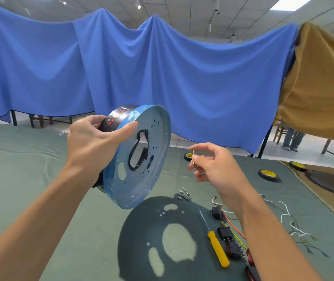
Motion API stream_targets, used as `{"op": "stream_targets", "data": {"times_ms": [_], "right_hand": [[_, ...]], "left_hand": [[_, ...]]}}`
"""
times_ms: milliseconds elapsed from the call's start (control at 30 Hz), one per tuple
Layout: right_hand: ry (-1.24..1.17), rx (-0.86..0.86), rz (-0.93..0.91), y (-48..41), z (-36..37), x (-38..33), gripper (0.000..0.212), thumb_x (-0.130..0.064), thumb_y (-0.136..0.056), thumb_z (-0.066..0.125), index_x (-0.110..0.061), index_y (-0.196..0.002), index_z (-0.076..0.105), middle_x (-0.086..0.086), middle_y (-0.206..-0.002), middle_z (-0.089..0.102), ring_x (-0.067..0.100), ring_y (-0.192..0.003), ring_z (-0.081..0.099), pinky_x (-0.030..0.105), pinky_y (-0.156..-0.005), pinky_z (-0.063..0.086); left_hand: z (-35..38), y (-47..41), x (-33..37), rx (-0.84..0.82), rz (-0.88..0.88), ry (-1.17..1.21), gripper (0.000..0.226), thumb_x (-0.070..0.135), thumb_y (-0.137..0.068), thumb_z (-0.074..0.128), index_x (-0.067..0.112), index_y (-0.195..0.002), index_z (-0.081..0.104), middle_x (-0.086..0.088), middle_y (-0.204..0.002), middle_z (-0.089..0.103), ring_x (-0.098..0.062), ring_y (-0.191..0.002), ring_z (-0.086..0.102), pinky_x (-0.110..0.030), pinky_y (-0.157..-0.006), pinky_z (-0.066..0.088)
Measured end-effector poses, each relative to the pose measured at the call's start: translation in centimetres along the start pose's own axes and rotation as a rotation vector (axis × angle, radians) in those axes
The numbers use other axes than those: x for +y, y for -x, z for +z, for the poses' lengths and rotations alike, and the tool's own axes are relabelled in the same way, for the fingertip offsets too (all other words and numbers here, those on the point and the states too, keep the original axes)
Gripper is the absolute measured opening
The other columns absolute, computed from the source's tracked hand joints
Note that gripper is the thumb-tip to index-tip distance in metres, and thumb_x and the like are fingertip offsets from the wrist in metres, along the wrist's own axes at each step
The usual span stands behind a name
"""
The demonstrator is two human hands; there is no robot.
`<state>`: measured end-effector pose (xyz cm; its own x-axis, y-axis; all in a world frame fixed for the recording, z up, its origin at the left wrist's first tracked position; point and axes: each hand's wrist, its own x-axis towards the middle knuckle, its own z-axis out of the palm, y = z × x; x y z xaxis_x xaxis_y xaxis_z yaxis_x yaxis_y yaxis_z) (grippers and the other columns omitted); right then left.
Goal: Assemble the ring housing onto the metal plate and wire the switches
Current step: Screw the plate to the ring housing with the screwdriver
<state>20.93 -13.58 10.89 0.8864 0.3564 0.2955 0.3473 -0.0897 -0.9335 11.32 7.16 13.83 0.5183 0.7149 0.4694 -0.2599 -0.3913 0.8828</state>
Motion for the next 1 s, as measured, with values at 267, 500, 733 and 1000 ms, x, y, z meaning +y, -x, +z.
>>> {"op": "stream_targets", "data": {"times_ms": [267, 500, 733, 1000], "right_hand": [[0.022, 0.009, -0.047, 0.7, -0.5, -1.3, 0.016, -0.011, -0.095, 0.055, -0.021, -0.105, 0.064, -0.002, -0.068, 0.07, 0.007, -0.055, 0.055, 0.021, -0.056, 0.048], [0.046, -0.03, -0.09, 0.8, -0.4, -2.2, 0.013, -0.009, -0.095, 0.056, -0.017, -0.103, 0.064, -0.004, -0.062, 0.068, 0.006, -0.051, 0.053, 0.018, -0.051, 0.048], [0.059, -0.053, -0.054, 0.7, 0.2, -1.6, 0.015, -0.009, -0.094, 0.056, -0.016, -0.105, 0.063, -0.004, -0.064, 0.067, 0.008, -0.051, 0.051, 0.02, -0.053, 0.048], [0.122, -0.113, -0.036, -0.2, 1.9, -0.5, 0.015, -0.008, -0.093, 0.055, -0.017, -0.103, 0.061, -0.003, -0.064, 0.069, 0.011, -0.054, 0.053, 0.025, -0.055, 0.053]], "left_hand": [[-0.6, 1.0, -0.1, -0.16, -0.34, 0.357, 0.03, 0.047, -0.053, 0.086, 0.019, -0.056, 0.076, -0.002, -0.067, 0.074, -0.019, -0.048, 0.064, -0.029, -0.046, 0.053], [-1.4, 1.3, -3.2, -0.561, -0.739, 0.422, 0.039, 0.054, -0.058, 0.075, 0.022, -0.081, 0.079, -0.001, -0.085, 0.076, -0.021, -0.062, 0.07, -0.032, -0.051, 0.056], [-1.8, 1.3, -6.9, -0.648, -0.871, 0.337, 0.042, 0.052, -0.051, 0.08, 0.014, -0.069, 0.079, -0.009, -0.077, 0.074, -0.026, -0.056, 0.068, -0.036, -0.05, 0.057], [-1.9, 0.9, -10.3, -0.707, -0.979, 0.324, 0.044, 0.052, -0.055, 0.08, 0.01, -0.069, 0.078, -0.012, -0.076, 0.073, -0.028, -0.056, 0.068, -0.037, -0.051, 0.057]]}}
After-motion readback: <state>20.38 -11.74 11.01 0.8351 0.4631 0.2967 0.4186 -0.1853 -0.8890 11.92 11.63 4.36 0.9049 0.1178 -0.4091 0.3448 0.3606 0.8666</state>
